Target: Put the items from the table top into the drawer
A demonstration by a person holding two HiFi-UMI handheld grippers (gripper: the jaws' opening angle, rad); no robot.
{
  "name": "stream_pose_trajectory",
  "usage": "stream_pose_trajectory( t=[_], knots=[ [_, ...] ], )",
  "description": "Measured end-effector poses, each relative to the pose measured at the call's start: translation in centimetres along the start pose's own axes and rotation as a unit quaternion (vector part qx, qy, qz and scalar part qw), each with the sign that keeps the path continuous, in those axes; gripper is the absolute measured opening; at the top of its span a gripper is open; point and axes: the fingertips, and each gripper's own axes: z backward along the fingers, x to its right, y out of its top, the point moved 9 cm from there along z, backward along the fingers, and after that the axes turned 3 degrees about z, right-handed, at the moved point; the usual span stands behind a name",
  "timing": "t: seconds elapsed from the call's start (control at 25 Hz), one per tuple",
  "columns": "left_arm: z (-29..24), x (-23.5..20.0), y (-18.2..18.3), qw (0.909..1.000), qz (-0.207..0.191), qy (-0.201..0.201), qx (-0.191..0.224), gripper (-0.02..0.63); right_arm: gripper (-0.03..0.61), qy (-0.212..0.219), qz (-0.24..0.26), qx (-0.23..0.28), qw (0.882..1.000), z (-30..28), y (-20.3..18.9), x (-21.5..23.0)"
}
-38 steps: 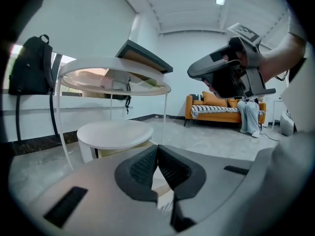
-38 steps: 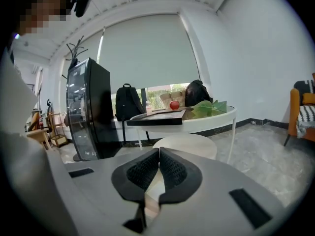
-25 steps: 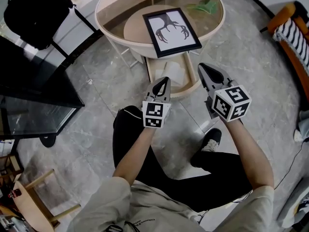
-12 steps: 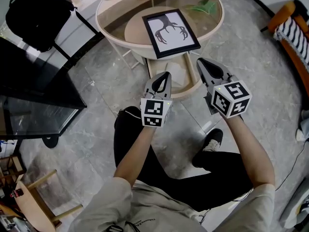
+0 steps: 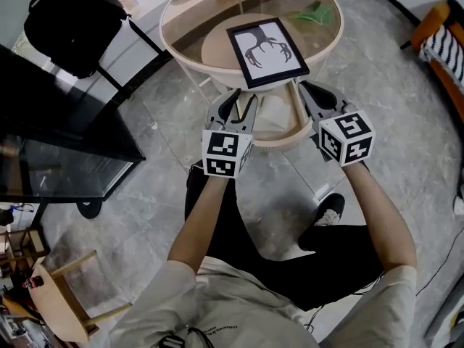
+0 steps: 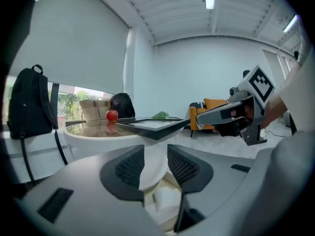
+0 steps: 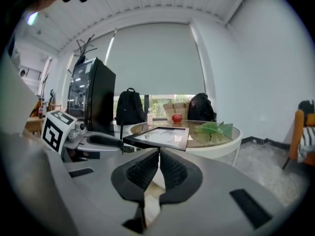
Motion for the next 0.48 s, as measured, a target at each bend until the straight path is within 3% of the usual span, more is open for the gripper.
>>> stream_pose_trajectory(
  t=[0.08, 0.16, 0.32, 0.36, 0.4, 0.48],
  knots=[
    [-0.2, 0.1, 0.2, 0.9999, -0.01, -0.004, -0.006, 0.151, 0.034, -0.01, 0.065, -0.007, 0.998, 0.1, 0.7, -0.2],
    [-0.4, 0.3, 0.3, 0.9999, -0.009, -0.01, -0.006, 0.155, 0.034, -0.022, 0.15, -0.018, 0.988, 0.2, 1.4, -0.5],
    [-1.1, 0.9, -0.1, 0.9996, 0.006, -0.022, -0.013, 0.155, 0.039, -0.031, 0.319, -0.041, 0.946, -0.5, 2.3, -1.7],
    [-1.2, 1.0, -0.3, 0.9995, 0.013, -0.025, -0.016, 0.155, 0.062, -0.027, 0.355, -0.049, 0.933, -0.9, 2.3, -1.9],
    [-1.2, 1.1, -0.6, 0.9993, 0.017, -0.027, -0.019, 0.155, 0.131, -0.023, 0.383, -0.057, 0.922, -1.4, 2.3, -2.0],
    [-1.1, 1.1, -1.1, 0.999, 0.02, -0.029, -0.027, 0.155, 0.197, -0.018, 0.418, -0.073, 0.906, -2.5, 2.3, -2.3]
  ],
)
